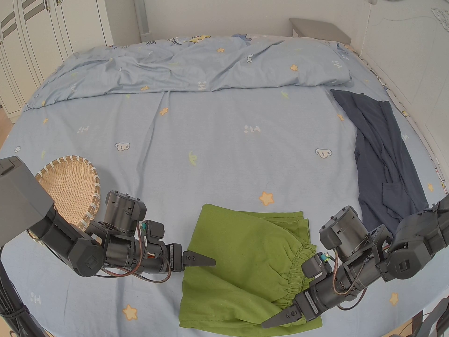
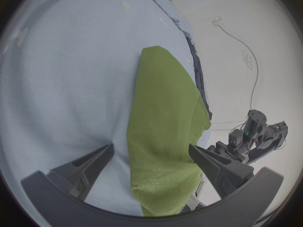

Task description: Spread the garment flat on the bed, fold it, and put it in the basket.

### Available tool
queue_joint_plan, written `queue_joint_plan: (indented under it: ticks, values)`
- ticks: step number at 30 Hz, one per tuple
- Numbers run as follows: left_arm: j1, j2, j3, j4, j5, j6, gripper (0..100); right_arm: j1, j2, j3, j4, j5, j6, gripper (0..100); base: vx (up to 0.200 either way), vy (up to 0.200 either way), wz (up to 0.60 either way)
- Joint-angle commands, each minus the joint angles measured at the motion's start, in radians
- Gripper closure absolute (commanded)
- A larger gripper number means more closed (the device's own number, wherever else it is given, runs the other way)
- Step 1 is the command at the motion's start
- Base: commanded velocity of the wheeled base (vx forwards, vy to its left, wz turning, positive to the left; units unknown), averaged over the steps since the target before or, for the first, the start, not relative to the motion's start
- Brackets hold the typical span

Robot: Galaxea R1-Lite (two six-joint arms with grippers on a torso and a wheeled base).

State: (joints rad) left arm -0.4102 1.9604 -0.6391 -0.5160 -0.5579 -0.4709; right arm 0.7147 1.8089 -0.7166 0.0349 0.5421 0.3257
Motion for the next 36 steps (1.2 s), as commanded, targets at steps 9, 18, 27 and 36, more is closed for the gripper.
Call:
queue_joint_plan:
  ticks: [9,18,27,36]
  values:
    - [-0.067,0.038,0.015,-0.009,0.0,-0.008,0,-0.123,0.063,0.032,0.0,0.007,-0.076,0,0.0,0.0,0.0]
    - [-0.101,0.12,0.026,-0.182,0.003,-0.026,0,-0.129,0.073,0.039,-0.026,0.007,-0.076,0,0.0,0.0,0.0]
    - [-0.121,0.12,0.029,-0.239,0.003,-0.054,100,-0.124,0.013,0.042,-0.024,0.032,-0.09,0,0.0,0.0,0.0]
    - [-0.105,-0.014,0.006,-0.119,-0.011,-0.054,100,-0.233,-0.197,-0.09,0.028,0.033,-0.001,0,0.0,0.0,0.0]
